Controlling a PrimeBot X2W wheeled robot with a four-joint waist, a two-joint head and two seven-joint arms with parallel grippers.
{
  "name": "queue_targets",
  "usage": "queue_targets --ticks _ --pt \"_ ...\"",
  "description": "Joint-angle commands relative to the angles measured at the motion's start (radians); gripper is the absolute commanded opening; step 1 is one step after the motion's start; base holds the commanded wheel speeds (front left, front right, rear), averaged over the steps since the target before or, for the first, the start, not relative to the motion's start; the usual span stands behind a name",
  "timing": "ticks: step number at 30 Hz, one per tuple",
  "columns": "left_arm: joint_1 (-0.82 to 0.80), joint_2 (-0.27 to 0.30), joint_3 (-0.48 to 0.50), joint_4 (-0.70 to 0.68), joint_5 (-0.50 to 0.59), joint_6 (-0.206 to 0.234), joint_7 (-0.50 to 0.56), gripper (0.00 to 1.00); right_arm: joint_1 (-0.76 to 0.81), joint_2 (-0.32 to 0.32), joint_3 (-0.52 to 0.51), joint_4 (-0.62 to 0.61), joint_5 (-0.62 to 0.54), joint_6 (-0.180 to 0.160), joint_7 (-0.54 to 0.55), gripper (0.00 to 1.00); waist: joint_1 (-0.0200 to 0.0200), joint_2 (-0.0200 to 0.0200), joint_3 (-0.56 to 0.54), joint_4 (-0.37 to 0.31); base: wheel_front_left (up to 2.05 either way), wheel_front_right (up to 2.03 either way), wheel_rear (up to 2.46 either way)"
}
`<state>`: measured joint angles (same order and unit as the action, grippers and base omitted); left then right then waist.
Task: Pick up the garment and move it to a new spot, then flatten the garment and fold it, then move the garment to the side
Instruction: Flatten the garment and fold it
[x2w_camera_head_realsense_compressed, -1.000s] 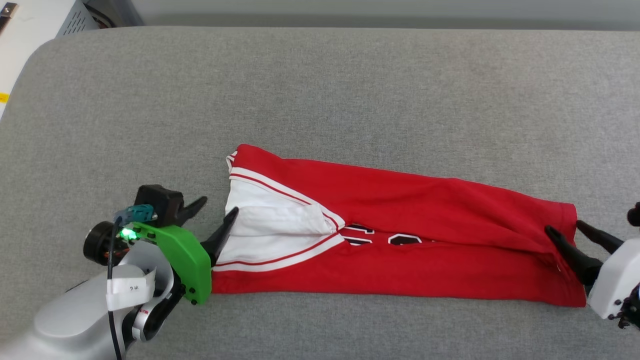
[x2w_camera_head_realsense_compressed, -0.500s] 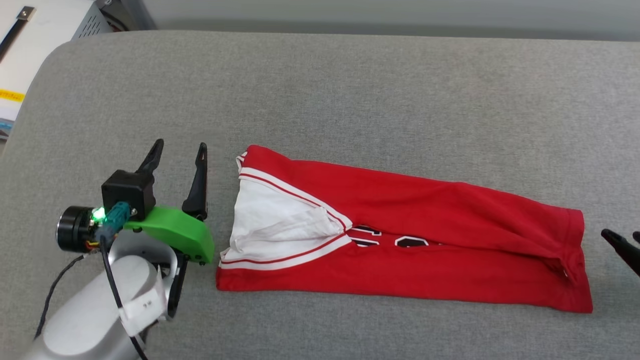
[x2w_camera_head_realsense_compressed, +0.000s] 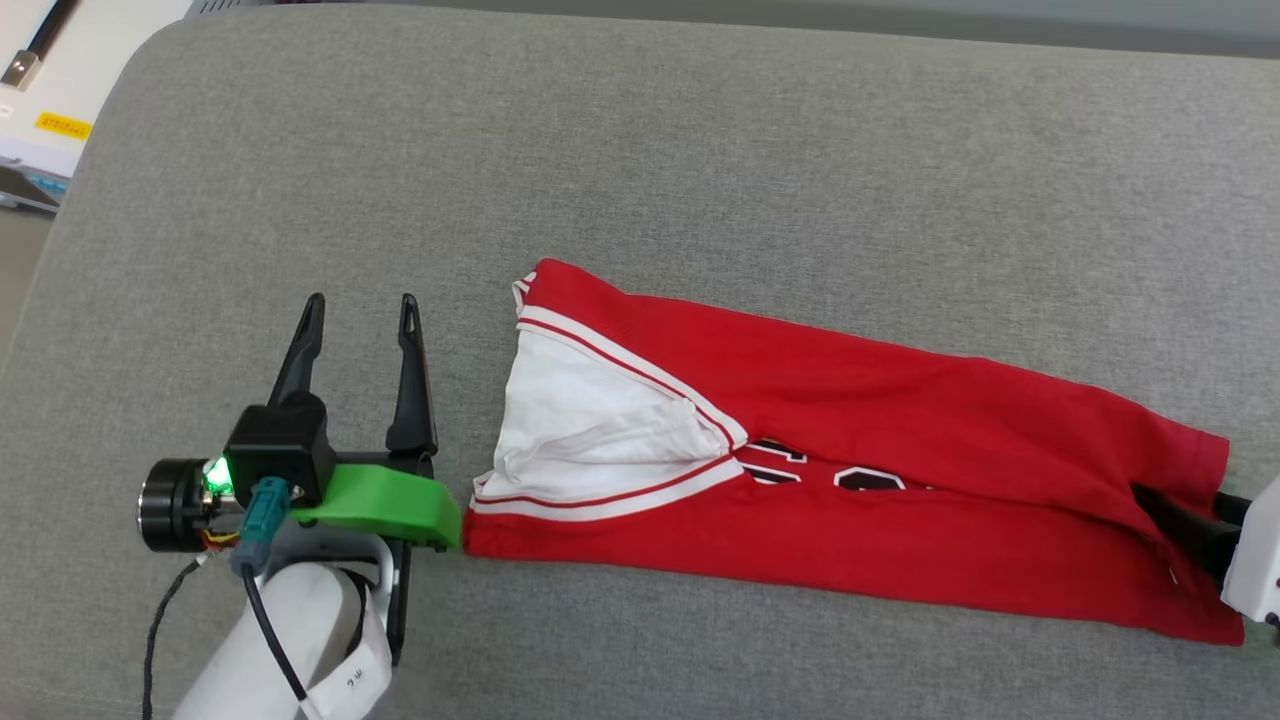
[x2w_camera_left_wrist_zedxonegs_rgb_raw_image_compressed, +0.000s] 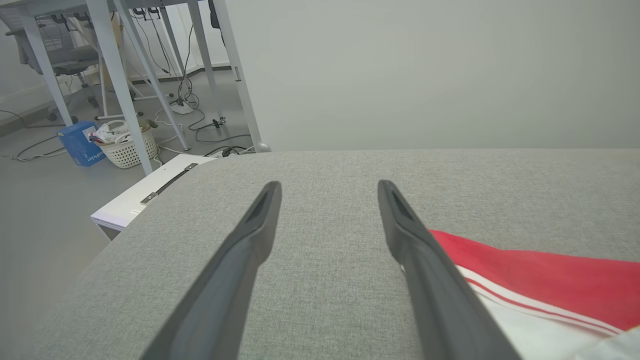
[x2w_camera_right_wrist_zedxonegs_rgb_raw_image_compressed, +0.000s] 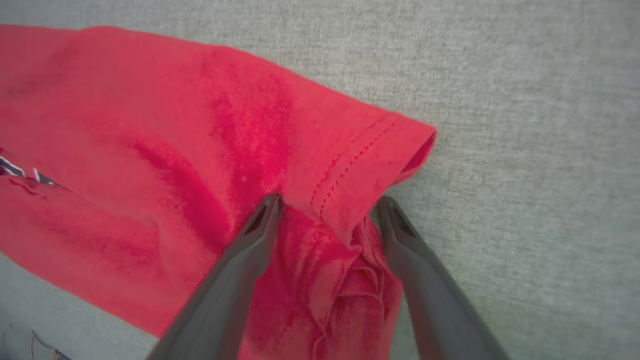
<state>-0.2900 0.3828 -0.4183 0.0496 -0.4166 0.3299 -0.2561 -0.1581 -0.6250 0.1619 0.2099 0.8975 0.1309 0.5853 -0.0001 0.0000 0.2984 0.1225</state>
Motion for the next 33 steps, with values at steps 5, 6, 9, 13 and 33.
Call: queue_targets --ticks 5,6,9,13,33 --pt "0.061 -0.081 0.079 0.001 0.098 -0.069 -0.006 1.0 -0.01 0.041 0.084 0.06 0.018 0.0 0.019 0.41 0.0001 0.0 0.003 0.008 0.0 0.0 0.0" --pt "0.067 -0.09 0.091 0.001 0.113 -0.079 -0.006 1.0 -0.014 0.039 0.086 0.063 0.022 0.0 0.015 0.02 0.0001 0.0 0.001 0.006 0.0 0.0 0.0" --pt "0.084 -0.12 0.127 0.007 0.161 -0.11 -0.006 1.0 -0.021 0.022 0.082 0.073 0.039 0.0 -0.004 0.0 0.0001 0.0 -0.012 -0.003 0.0 0.0 0.0" --pt "0.111 -0.149 0.167 0.015 0.205 -0.142 -0.006 1.0 -0.024 -0.013 0.055 0.084 0.064 0.0 -0.029 0.0 0.0001 0.0 -0.033 -0.018 0.0 0.0 0.0" --pt "0.195 -0.223 0.259 0.046 0.313 -0.253 -0.006 1.0 0.044 -0.128 -0.037 -0.117 0.145 0.0 0.099 0.0 0.0001 0.0 -0.115 -0.038 0.0 0.0 0.0"
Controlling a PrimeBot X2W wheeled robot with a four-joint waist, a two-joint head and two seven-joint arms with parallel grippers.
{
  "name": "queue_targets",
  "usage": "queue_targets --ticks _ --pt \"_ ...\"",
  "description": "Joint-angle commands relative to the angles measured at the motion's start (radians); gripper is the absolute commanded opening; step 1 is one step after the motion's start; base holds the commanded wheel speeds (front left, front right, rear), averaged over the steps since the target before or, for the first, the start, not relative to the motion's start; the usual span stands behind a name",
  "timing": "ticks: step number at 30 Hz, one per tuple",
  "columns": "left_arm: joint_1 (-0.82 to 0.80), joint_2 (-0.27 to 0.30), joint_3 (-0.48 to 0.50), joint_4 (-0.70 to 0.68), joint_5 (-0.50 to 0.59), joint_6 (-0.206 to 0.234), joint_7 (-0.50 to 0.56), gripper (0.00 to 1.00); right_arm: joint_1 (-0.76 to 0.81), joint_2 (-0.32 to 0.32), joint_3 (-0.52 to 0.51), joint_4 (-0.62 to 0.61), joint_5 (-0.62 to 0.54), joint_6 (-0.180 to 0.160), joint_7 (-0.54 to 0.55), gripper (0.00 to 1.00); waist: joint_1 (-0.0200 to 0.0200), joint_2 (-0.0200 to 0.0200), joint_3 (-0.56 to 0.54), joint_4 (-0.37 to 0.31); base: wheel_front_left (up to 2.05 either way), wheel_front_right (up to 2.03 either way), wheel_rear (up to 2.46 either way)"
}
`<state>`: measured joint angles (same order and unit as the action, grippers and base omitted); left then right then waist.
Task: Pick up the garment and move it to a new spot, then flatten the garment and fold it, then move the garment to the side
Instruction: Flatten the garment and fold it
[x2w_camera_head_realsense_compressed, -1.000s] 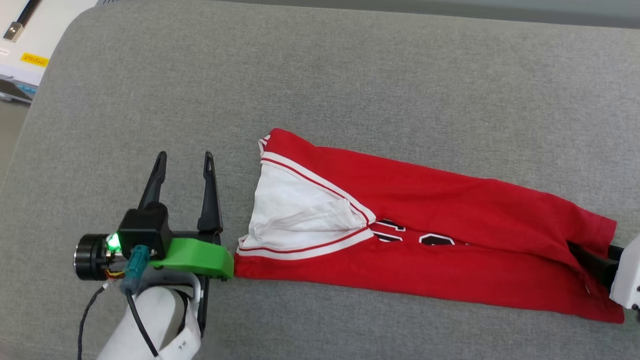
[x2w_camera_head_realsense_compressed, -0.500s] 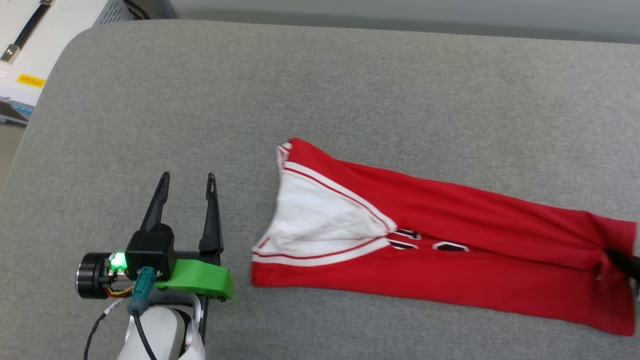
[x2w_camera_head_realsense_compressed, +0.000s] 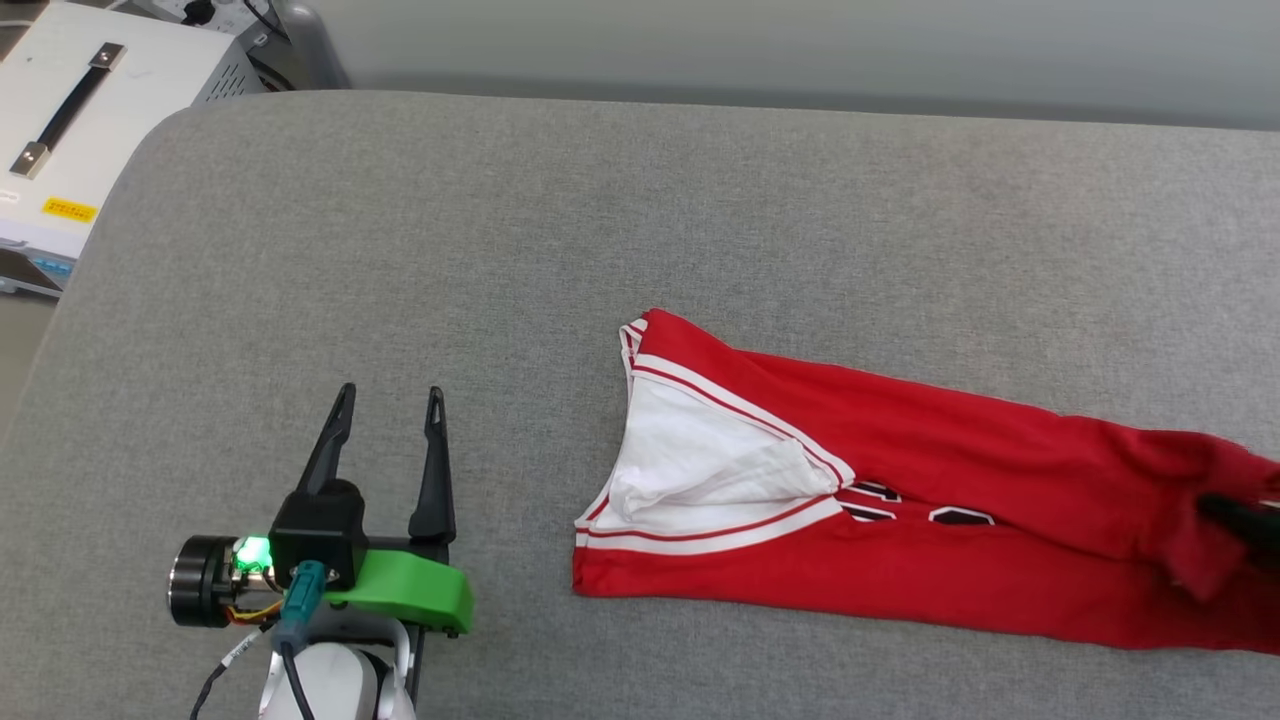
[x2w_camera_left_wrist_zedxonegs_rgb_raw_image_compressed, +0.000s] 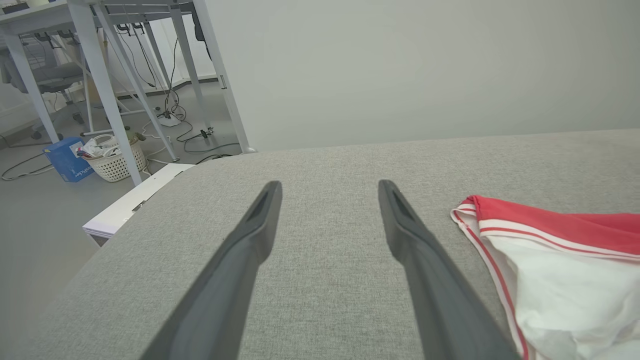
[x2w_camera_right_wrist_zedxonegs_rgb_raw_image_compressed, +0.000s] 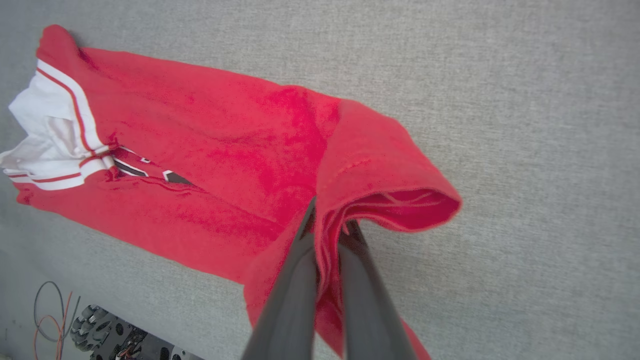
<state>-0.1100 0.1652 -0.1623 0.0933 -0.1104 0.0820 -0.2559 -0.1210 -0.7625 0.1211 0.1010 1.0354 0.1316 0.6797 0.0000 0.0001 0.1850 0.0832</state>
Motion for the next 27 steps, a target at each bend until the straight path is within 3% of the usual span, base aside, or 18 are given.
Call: queue_targets --ticks 1,7,12,27 --pt "0.015 -0.01 0.004 0.004 0.01 -0.009 -0.006 1.0 0.003 0.022 0.01 -0.042 0.01 -0.001 0.021 0.0 0.0 -0.0001 -0.002 0.003 0.0 0.0 0.0" --pt "-0.003 -0.03 0.006 0.006 0.03 -0.03 -0.006 1.0 -0.079 0.104 0.062 -0.16 -0.017 -0.001 0.109 0.0 0.0 -0.0001 0.018 0.026 0.0 0.0 0.0" --pt "-0.023 -0.044 0.009 0.003 0.044 -0.039 -0.006 1.0 -0.206 0.173 0.155 -0.183 -0.085 -0.001 0.17 0.0 0.0 -0.0001 0.049 0.047 0.0 0.0 0.0" --pt "-0.086 -0.082 0.019 0.007 0.058 -0.059 -0.006 1.0 -0.569 0.379 0.475 0.027 -0.183 -0.001 0.107 0.0 0.0 -0.0001 0.135 0.101 0.0 0.0 0.0"
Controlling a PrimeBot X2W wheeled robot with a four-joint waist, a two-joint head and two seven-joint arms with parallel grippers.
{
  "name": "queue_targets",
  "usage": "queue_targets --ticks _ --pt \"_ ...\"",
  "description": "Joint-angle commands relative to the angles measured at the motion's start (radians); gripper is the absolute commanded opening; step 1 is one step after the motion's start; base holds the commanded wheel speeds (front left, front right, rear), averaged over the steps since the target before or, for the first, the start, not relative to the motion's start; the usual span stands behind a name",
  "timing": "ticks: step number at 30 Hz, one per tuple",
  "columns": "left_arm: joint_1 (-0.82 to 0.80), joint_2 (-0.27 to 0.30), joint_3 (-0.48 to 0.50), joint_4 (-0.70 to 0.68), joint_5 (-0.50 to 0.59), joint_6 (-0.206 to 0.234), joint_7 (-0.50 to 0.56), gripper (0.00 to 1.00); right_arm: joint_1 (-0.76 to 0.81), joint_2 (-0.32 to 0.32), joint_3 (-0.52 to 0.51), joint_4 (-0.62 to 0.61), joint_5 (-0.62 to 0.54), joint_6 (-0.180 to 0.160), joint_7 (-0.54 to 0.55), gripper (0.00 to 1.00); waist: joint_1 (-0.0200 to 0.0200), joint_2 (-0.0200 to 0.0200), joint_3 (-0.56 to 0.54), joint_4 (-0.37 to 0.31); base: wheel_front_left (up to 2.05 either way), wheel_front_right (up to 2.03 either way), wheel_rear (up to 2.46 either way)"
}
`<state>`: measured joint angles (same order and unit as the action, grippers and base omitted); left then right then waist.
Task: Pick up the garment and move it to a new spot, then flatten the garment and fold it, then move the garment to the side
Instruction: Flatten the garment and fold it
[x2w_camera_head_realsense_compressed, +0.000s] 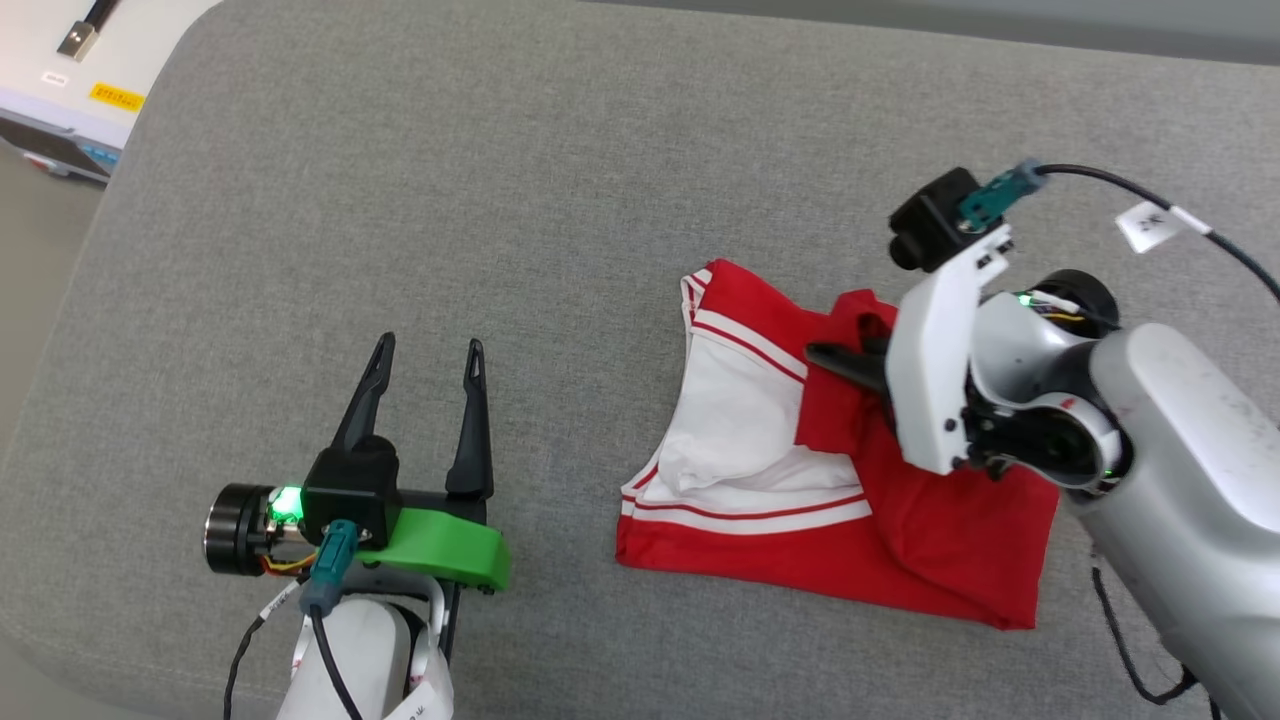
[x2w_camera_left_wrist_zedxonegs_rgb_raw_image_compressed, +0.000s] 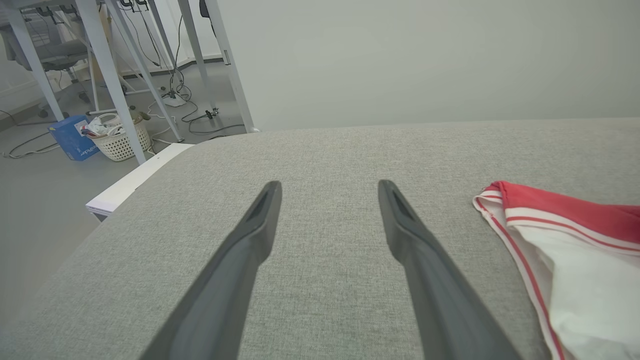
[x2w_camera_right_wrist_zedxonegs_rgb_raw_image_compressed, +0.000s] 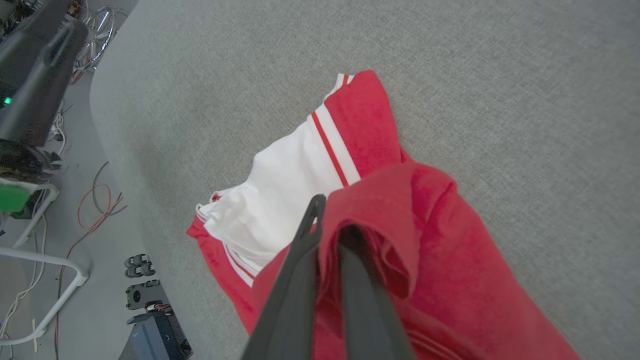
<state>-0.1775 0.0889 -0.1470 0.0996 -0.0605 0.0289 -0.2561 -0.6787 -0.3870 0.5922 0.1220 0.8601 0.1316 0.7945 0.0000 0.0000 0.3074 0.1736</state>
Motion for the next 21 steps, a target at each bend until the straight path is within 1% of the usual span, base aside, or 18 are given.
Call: queue_targets --ticks 1,5,10,13,14,16,19,21 --pt "-0.021 -0.007 0.003 0.001 0.009 -0.007 -0.006 1.0 -0.021 0.013 0.02 0.026 -0.01 -0.001 -0.017 0.0 0.0 0.0 0.017 0.014 0.0 0.0 0.0" --pt "-0.033 -0.014 0.002 -0.003 0.013 -0.009 -0.006 1.0 -0.041 0.048 0.103 0.125 -0.023 -0.001 -0.061 0.0 0.0 0.0 0.037 0.023 0.0 0.0 0.0" --pt "-0.039 -0.02 0.004 -0.001 0.016 -0.008 -0.006 1.0 -0.044 0.062 0.176 0.245 -0.053 -0.001 -0.137 0.0 0.0 0.0 0.047 0.026 0.0 0.0 0.0" --pt "-0.037 -0.022 0.009 0.003 0.018 -0.007 -0.006 1.0 -0.051 0.066 0.204 0.272 -0.049 -0.001 -0.203 0.0 0.0 0.0 0.037 0.02 0.0 0.0 0.0" --pt "-0.034 -0.022 0.011 0.005 0.019 -0.007 -0.006 1.0 -0.053 0.062 0.209 0.27 -0.046 -0.001 -0.227 0.16 0.0 0.0 0.033 0.017 0.0 0.0 0.0" --pt "-0.027 -0.022 0.015 0.008 0.021 -0.008 -0.006 1.0 -0.059 0.043 0.215 0.25 -0.05 -0.001 -0.29 1.0 0.0 0.0 0.017 0.01 0.0 0.0 0.0" --pt "-0.012 -0.018 0.022 0.009 0.025 -0.009 -0.006 1.0 -0.053 -0.003 0.2 0.184 -0.052 -0.001 -0.403 1.0 0.0 0.0 -0.012 -0.006 0.0 0.0 0.0" --pt "-0.001 -0.014 0.03 0.007 0.026 -0.009 -0.006 1.0 -0.041 -0.041 0.166 0.141 -0.066 -0.001 -0.484 1.0 0.0 0.0 -0.031 -0.021 0.0 0.0 0.0"
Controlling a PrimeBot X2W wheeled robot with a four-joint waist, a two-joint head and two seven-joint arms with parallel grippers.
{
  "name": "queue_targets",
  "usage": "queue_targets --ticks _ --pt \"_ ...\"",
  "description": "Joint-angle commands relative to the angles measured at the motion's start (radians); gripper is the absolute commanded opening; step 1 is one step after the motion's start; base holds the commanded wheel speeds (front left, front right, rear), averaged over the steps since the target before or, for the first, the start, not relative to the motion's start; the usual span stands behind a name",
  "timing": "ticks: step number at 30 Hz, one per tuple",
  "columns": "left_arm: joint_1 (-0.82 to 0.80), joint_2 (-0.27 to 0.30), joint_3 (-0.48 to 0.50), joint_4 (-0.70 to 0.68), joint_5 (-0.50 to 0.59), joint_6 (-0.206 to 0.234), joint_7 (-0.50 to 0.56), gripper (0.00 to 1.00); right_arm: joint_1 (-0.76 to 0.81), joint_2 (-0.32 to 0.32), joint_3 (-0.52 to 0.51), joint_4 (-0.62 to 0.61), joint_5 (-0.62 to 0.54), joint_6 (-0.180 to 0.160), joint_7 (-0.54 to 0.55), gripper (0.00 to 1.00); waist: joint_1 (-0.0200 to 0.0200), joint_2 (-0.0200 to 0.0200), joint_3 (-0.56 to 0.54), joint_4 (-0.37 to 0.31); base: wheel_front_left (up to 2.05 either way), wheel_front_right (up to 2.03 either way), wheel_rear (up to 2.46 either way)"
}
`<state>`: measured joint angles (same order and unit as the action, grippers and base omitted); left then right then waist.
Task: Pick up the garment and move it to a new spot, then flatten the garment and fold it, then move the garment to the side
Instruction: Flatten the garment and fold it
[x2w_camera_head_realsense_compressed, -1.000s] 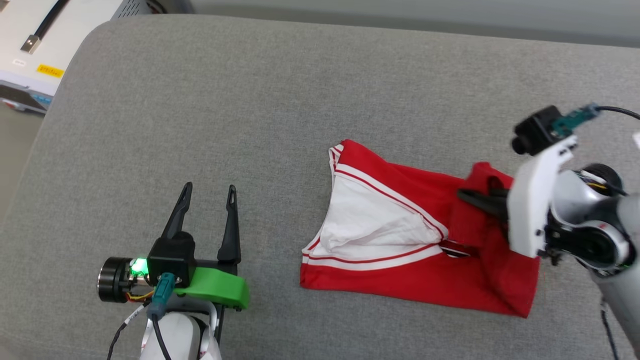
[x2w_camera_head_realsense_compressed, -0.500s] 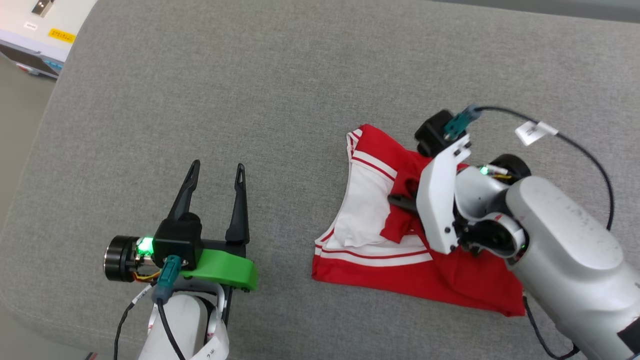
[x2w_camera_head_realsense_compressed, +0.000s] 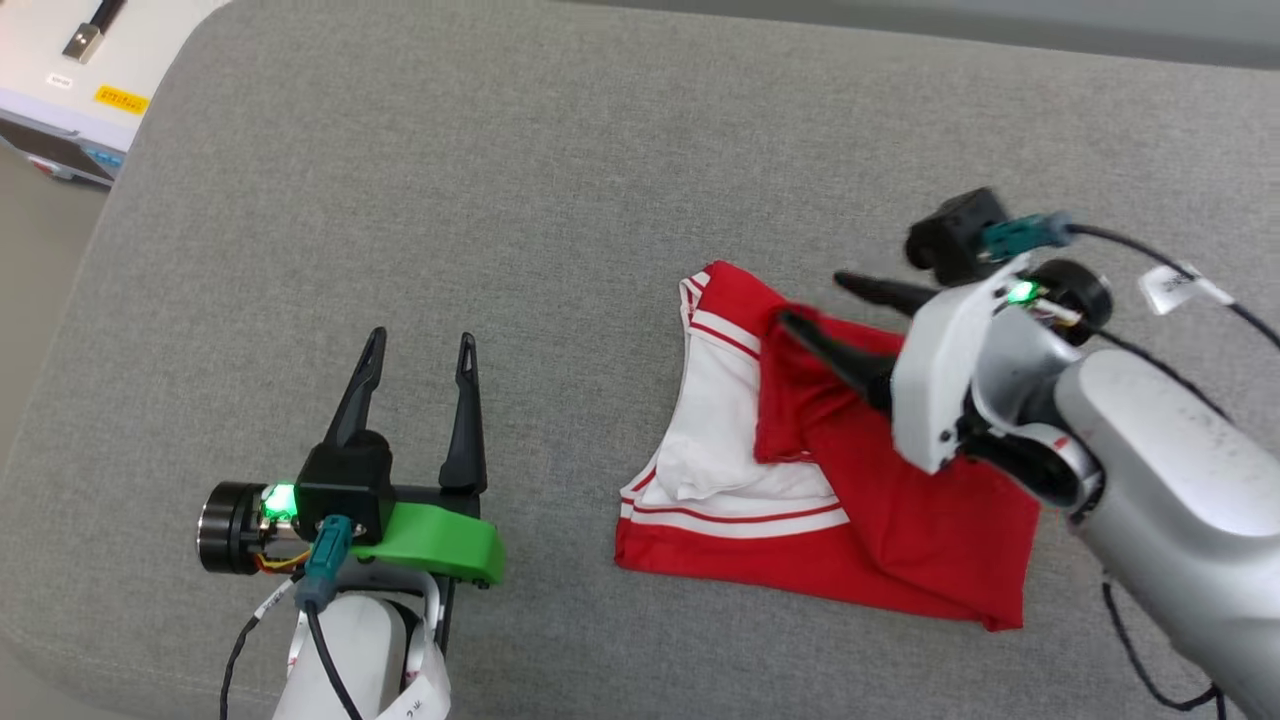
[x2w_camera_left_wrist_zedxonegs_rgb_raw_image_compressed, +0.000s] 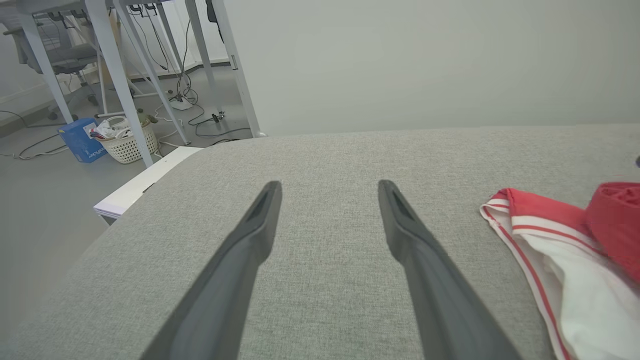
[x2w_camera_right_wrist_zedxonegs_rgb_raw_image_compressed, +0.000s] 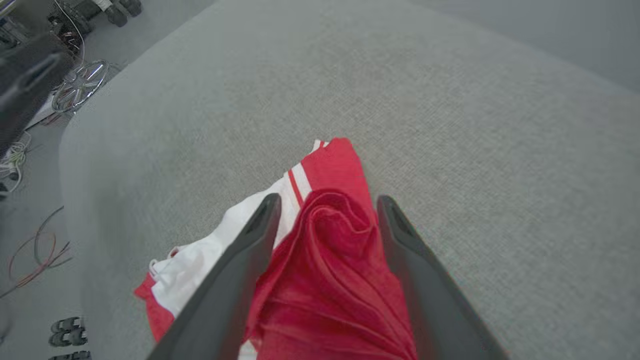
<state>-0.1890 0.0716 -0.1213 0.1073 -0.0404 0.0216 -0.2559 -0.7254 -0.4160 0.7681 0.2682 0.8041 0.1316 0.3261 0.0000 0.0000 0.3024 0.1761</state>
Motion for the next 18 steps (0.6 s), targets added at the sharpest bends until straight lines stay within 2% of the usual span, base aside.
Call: queue_targets --ticks 1,4,7,14,18 --pt "0.015 0.005 0.007 -0.002 0.007 -0.001 -0.006 1.0 0.015 -0.025 -0.035 -0.017 -0.02 -0.001 -0.052 1.0 0.0 0.0 -0.035 -0.03 0.0 0.0 0.0" --pt "0.032 0.011 0.017 -0.009 0.008 -0.002 -0.006 1.0 0.057 -0.057 -0.142 -0.047 -0.082 -0.001 -0.177 1.0 0.0 0.0 -0.063 -0.056 0.0 0.0 0.0" --pt "0.044 0.016 0.023 -0.017 0.007 -0.005 -0.006 1.0 0.11 -0.057 -0.27 -0.052 -0.18 -0.001 -0.294 1.0 0.0 0.0 -0.082 -0.078 0.0 0.0 0.0" --pt "0.069 0.022 0.035 -0.028 0.006 -0.011 -0.006 1.0 0.278 0.033 -0.554 -0.085 -0.434 -0.001 -0.5 1.0 0.0 0.0 -0.122 -0.127 0.0 0.0 0.0" --pt "0.085 0.021 0.042 -0.032 0.0 -0.013 -0.006 1.0 0.381 0.108 -0.662 -0.126 -0.516 -0.001 -0.55 1.0 0.0 0.0 -0.142 -0.146 0.0 0.0 0.0"
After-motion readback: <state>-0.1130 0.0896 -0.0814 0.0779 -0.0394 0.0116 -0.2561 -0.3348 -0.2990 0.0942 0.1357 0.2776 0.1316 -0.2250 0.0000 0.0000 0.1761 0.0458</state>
